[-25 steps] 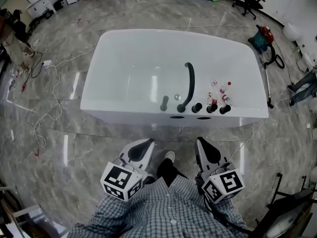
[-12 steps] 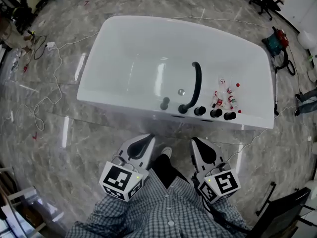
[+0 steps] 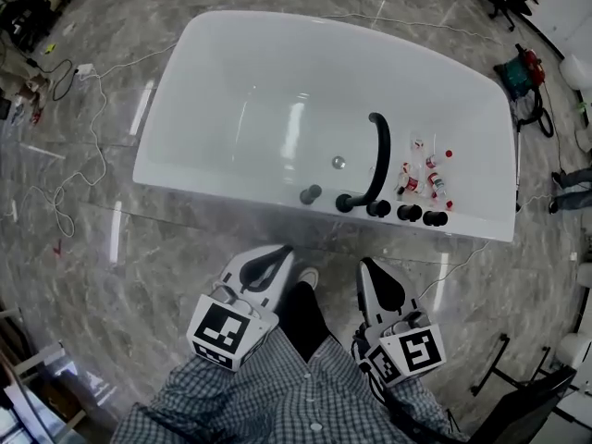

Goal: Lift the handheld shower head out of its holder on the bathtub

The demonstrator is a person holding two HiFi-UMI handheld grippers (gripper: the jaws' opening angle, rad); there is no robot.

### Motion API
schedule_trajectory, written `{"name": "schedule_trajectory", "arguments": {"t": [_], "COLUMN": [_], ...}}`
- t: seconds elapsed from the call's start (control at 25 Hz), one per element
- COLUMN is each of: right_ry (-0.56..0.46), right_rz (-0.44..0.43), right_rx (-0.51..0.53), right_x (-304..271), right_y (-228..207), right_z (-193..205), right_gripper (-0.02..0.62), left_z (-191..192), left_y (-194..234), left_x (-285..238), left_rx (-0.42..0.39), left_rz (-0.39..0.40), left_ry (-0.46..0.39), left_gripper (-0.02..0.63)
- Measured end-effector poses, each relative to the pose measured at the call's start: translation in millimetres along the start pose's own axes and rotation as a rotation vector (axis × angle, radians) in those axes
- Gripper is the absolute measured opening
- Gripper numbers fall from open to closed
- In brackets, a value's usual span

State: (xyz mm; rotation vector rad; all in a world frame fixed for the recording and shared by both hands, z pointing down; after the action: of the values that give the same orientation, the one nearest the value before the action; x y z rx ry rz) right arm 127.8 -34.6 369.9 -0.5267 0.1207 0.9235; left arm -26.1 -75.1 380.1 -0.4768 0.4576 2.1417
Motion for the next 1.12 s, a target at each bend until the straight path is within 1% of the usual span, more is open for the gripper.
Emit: {"name": "schedule_trajectory", "arguments": {"t": [0.16,0.36,0.6,0.88,1.0,1.12], "right_ry": [-0.007,0.008,0.032,0.056,0.071,0.077], "right_rz": [0.04,0.073,0.069,0.061,0.057,0.053], "right_rx": [-0.059,-0.068,-0.081,-0.081,-0.065,-0.062], "right_x": [-11,-30,-53,-73,-79,-83], "right_y": [-9,-22,-35,-55,-64,-71], "right_z": [5,9,19,29,35,40], "right_gripper": [0.018,0.018,0.018,0.018,0.018,0.018], "left_z": [4,9,18,31,39,45], "left_y": [17,35,49,57,60,61], "left_x": [-15,-36,-59,-87,-99,-109], "left_rx": [0.008,0.014,0.032,0.028,0.002,-0.069], "left_rz": [-0.004,-0.001,0.007,0.015,0.006,-0.005], "left_ry": [0.026,0.038,0.042,0.054,0.053,0.045], "left_gripper": [0.009,0.009,0.009,0.009,0.009,0.009]}}
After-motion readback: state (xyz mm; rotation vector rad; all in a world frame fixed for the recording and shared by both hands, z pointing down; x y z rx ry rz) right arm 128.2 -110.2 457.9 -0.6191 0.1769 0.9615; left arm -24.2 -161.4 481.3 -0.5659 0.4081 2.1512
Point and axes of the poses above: the fingertips, and each gripper's own axes: x backward along the fingers, y to its left, z out of its underside, the point moved 4 cm from there along x, backward along the fingers, and after that the axes turned 15 degrees about -z, right-handed, at the moved point
